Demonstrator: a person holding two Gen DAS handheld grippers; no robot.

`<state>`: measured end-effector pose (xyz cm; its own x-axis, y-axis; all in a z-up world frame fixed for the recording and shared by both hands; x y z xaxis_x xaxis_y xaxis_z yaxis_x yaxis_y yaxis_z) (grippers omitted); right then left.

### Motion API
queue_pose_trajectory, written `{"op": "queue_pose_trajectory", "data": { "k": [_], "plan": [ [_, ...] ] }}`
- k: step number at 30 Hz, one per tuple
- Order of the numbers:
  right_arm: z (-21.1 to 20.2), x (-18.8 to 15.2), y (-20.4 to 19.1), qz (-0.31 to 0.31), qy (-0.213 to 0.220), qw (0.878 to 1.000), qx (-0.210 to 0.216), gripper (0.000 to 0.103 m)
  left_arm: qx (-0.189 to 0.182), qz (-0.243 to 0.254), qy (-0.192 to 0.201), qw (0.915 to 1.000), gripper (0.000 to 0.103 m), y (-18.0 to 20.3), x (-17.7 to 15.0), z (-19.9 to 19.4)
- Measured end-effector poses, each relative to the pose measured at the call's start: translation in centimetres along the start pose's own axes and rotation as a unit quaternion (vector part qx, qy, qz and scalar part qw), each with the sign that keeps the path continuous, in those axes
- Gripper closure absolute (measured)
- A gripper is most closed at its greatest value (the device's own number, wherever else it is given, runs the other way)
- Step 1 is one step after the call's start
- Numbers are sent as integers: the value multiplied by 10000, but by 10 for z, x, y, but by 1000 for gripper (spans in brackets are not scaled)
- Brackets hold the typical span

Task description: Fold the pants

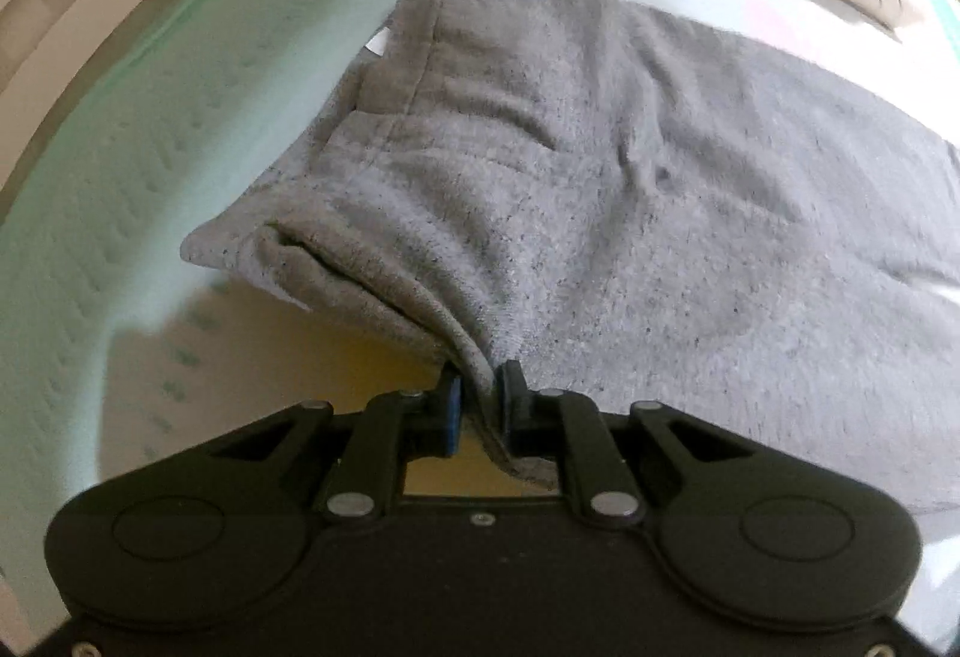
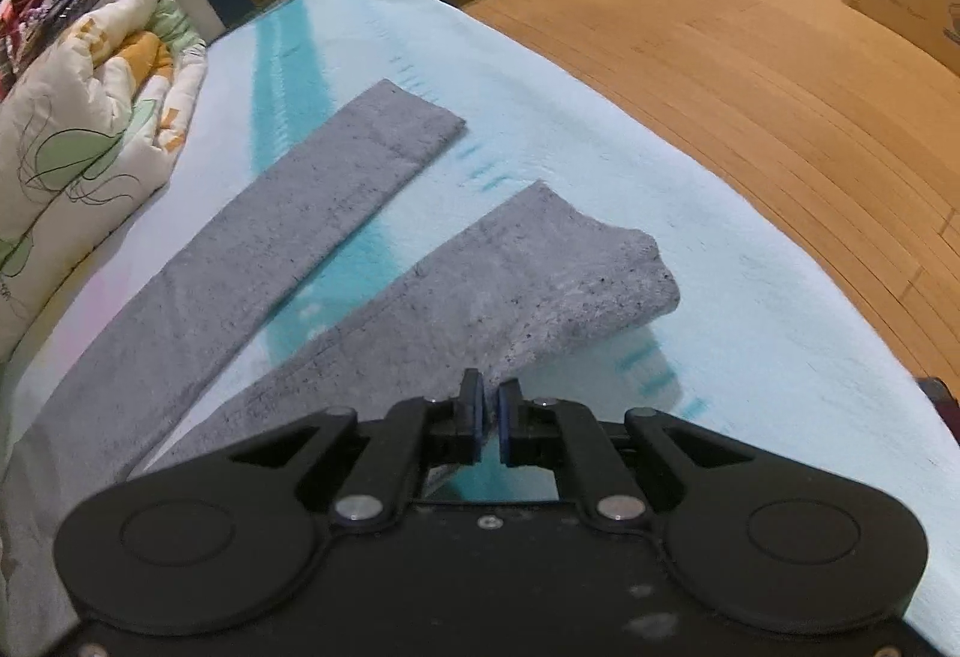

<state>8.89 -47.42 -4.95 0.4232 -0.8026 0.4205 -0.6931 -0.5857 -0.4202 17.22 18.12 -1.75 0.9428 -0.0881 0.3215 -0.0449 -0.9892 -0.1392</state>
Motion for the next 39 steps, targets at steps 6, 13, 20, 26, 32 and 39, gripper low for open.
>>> {"op": "queue_pose_trajectory", "data": {
  "k": [6,13,20,26,32,39],
  "plan": [
    [10,-11,12,-157,-343,9976,-585,97,109,286,-534,9981,83,0,-3,19],
    [30,-18,28,-91,-885,9893,-1153,75,89,653,-1443,9873,77,7,0,38],
    [-5,-1,14,-469,-425,9931,-991,70,339,861,-164,9956,74,-21,24,-13],
    [-32,-9,-34,-717,14,9969,-329,70,1002,558,473,9923,64,-71,53,-2],
    [-39,-31,-78,-990,107,9950,68,70,662,-9,576,9961,63,-102,52,34],
    [-32,-63,-114,-1388,-20,9902,183,70,427,-156,349,9984,56,-118,36,81]
  ]
}}
Point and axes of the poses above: each gripper's, at about its wrist camera, not at the fingertips, and z roughly the way its jaws point, y to its right, x to its top, the point moved 6 cm from there along z, roughly the way its jaws point, and after that the axes turned 12 degrees about z, right-handed, at the moved point
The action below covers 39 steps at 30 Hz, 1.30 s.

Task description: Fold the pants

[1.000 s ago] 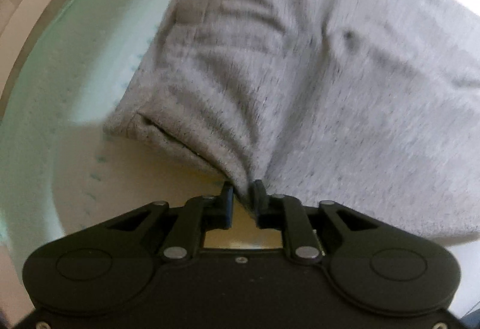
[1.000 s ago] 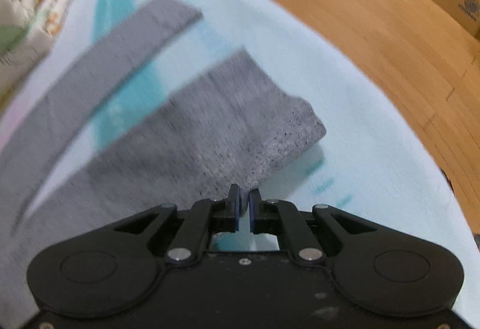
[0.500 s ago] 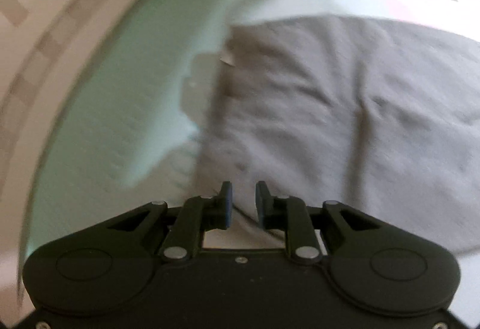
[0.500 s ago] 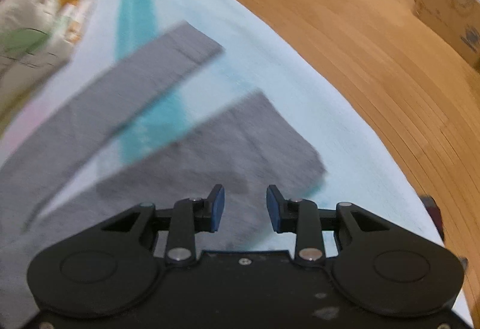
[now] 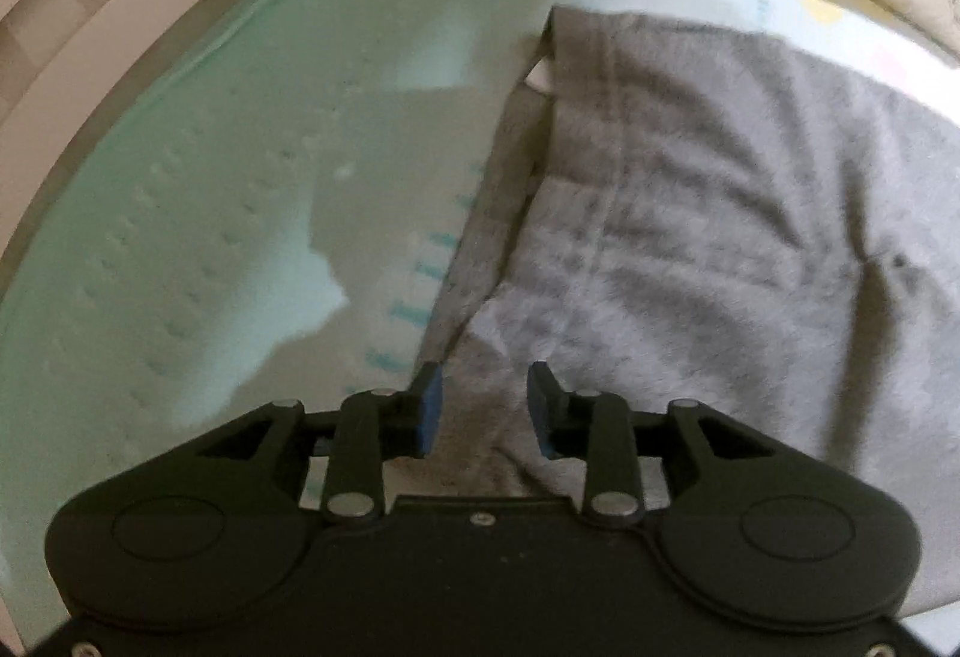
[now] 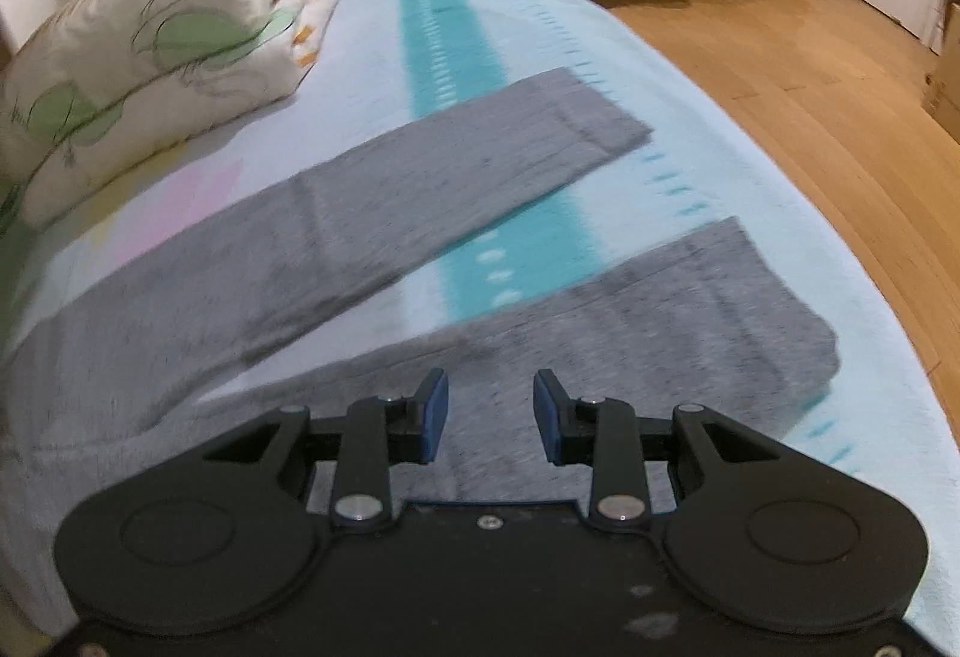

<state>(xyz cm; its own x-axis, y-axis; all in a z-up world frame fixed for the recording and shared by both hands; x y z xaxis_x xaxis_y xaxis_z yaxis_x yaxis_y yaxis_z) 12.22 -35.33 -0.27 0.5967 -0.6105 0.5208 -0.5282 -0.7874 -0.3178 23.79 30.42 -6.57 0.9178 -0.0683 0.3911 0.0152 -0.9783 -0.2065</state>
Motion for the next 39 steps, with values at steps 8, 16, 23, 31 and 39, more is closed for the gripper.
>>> {"op": "queue_pose_trajectory", "data": {
  "k": [8,16,23,31,39],
  "plan": [
    [7,-17,-24,-246,-102,9996,72,70,-711,-1152,-183,9906,52,-15,-22,19],
    [11,-21,-28,-281,-97,9995,56,70,-807,-1065,-1,9910,102,-10,-21,14],
    [13,-17,-15,-92,-165,9998,-10,70,585,-929,50,9939,102,-55,-34,1],
    [17,-19,-33,-239,-146,9995,121,70,-431,-949,696,9921,64,-55,22,-21],
    [23,-26,-62,-777,218,9966,192,65,-857,-326,993,9908,42,-11,91,-6]
  ]
}}
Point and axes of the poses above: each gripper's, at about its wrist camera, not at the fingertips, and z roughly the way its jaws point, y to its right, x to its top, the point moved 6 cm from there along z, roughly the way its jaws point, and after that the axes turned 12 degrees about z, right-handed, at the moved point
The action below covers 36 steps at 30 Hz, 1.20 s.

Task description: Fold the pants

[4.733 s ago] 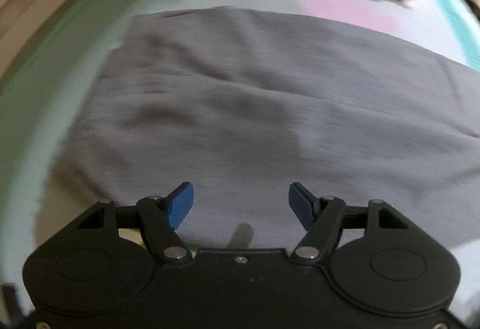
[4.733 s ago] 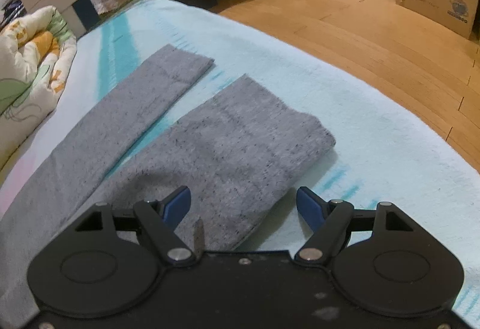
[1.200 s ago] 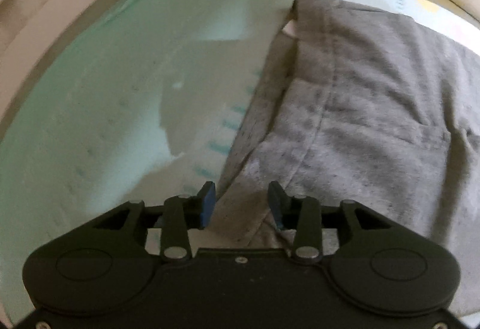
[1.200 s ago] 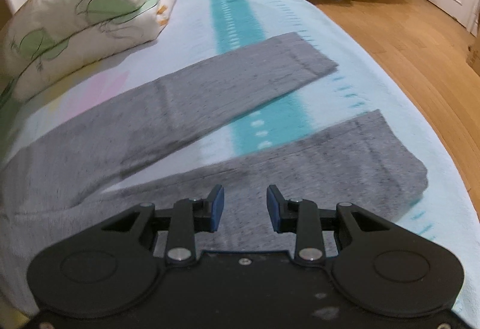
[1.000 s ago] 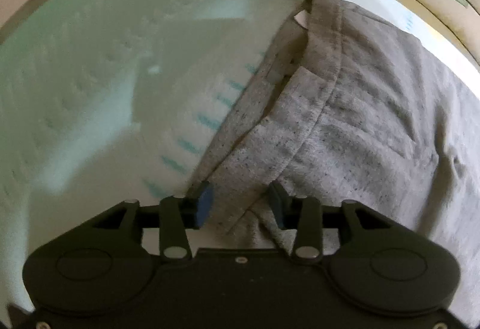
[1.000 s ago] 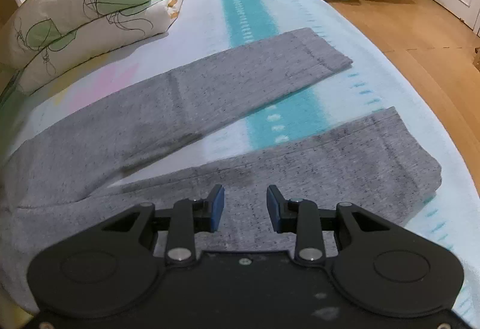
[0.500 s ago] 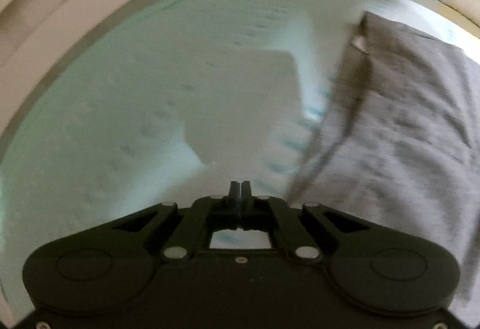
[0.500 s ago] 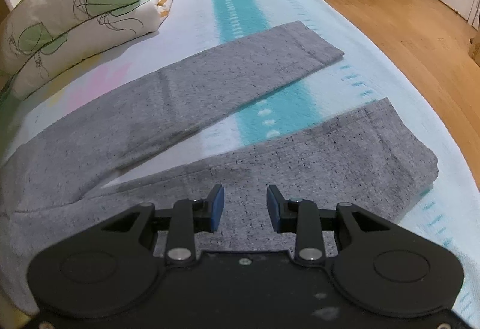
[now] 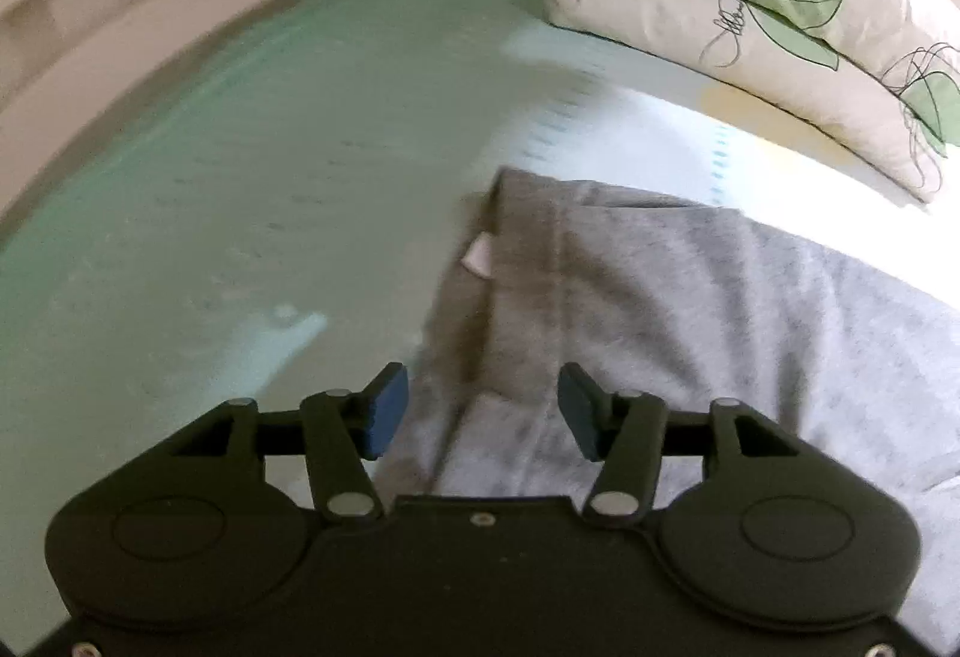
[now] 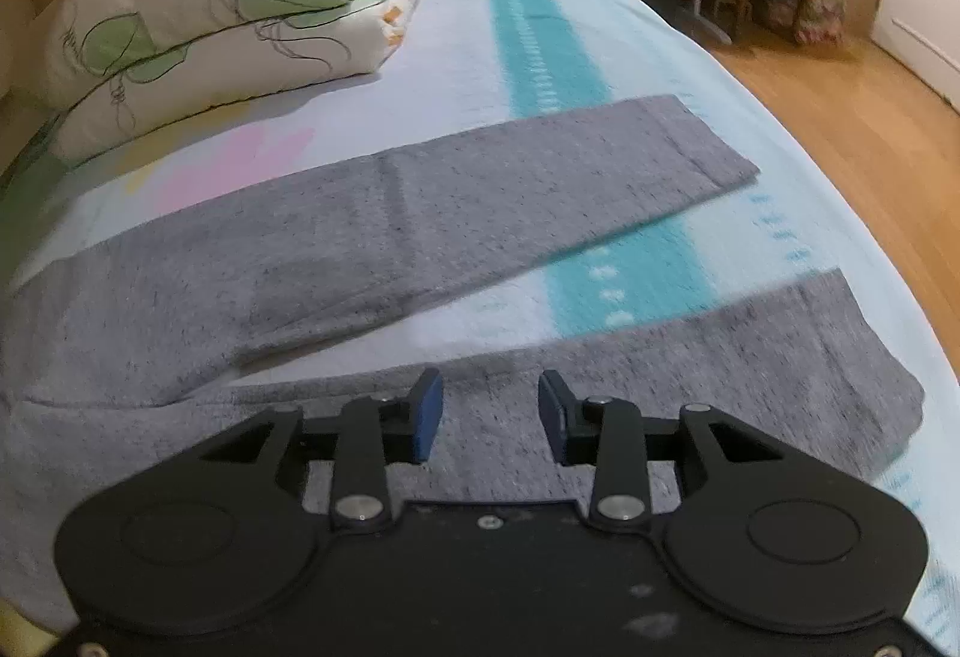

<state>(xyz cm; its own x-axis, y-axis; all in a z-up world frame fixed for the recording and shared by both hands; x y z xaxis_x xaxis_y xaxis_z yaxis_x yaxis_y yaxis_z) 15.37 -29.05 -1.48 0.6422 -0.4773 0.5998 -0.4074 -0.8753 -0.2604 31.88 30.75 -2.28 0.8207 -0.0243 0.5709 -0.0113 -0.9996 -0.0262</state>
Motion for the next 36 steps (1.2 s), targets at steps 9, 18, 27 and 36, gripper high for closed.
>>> {"op": "queue_pose_trajectory", "data": {
  "k": [9,18,27,36],
  "plan": [
    [26,-5,-21,-335,71,9994,84,65,-58,253,-442,9987,42,30,-2,43],
    [47,-27,-32,-300,-100,9991,285,64,84,884,-574,9944,36,53,-14,61],
    [44,-37,-36,-345,7,9978,567,64,-187,313,-673,9971,41,41,-22,66],
    [37,-42,-50,-445,39,9957,813,64,412,340,-486,9974,91,26,-21,41]
  ]
}}
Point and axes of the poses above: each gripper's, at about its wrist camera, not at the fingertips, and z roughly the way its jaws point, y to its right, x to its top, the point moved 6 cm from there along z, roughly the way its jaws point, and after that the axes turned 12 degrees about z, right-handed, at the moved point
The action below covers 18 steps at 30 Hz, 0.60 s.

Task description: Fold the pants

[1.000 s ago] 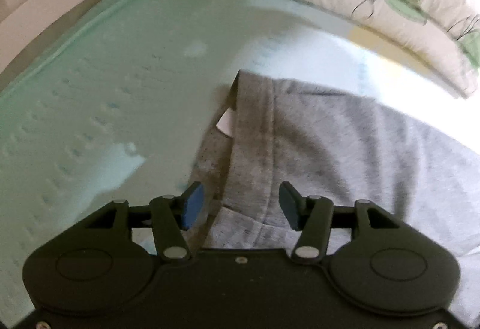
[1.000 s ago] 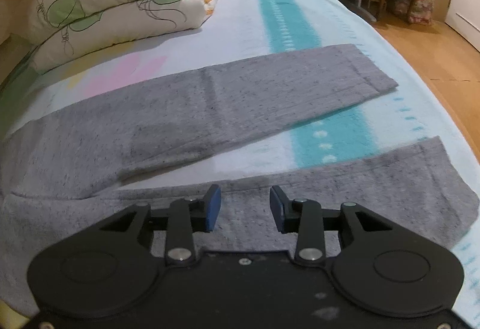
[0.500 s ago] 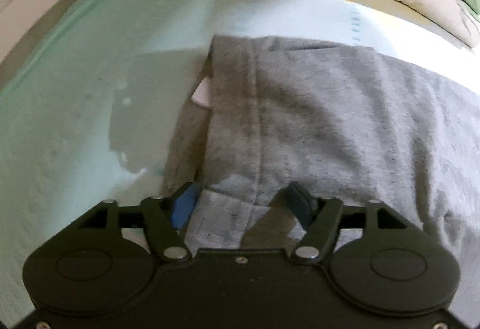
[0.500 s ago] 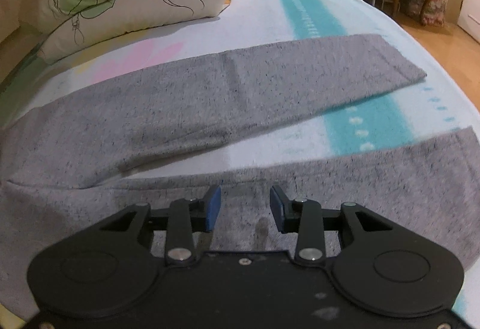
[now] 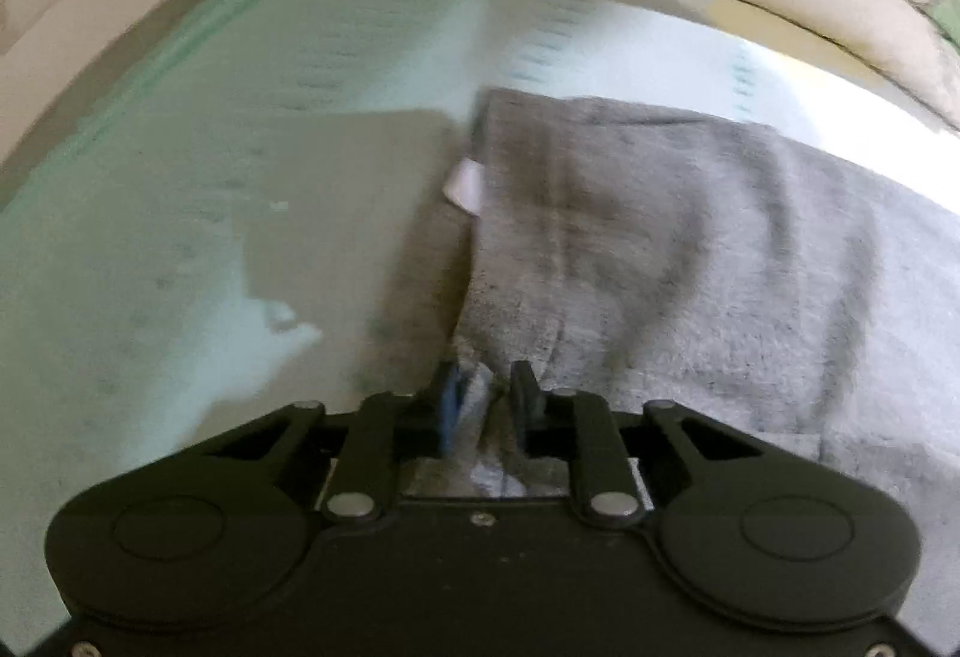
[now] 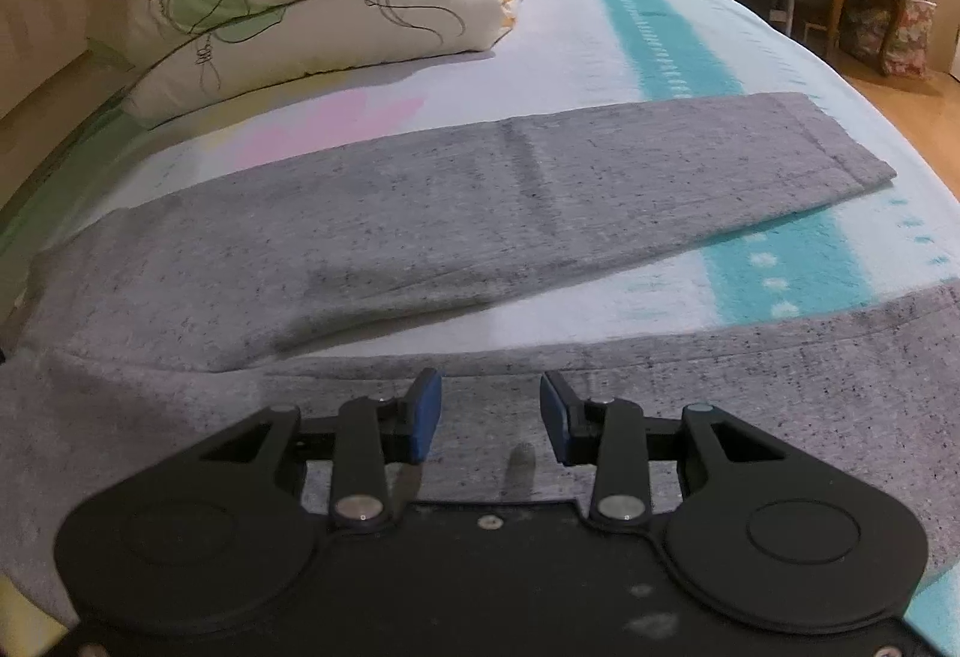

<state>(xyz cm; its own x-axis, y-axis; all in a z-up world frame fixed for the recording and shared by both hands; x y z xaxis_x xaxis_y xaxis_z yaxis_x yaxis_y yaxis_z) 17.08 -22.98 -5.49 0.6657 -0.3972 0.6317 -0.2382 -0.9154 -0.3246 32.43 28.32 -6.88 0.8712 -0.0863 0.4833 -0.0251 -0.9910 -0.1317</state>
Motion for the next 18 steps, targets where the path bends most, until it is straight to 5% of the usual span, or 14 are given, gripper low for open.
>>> {"op": "queue_pose_trajectory", "data": {
  "k": [2,5,8,11,15,18],
  "plan": [
    [0,-2,-3,-72,-26,10000,26,64,442,-60,-94,9990,91,-10,-1,0],
    [0,-4,-8,-152,-69,9998,55,64,358,-309,-111,9988,91,-16,-5,4],
    [0,-7,-9,-157,-129,9998,74,63,876,323,-110,9956,91,10,-3,1],
    [-3,-7,-12,-142,-181,9997,130,63,1019,608,-124,9929,90,31,1,-18],
    [-12,-7,-20,-81,-199,9993,314,63,187,-143,-204,9995,86,58,4,-58],
    [-14,-7,-27,25,-179,9989,426,63,-482,-241,-106,9985,86,101,-1,-82]
  ]
}}
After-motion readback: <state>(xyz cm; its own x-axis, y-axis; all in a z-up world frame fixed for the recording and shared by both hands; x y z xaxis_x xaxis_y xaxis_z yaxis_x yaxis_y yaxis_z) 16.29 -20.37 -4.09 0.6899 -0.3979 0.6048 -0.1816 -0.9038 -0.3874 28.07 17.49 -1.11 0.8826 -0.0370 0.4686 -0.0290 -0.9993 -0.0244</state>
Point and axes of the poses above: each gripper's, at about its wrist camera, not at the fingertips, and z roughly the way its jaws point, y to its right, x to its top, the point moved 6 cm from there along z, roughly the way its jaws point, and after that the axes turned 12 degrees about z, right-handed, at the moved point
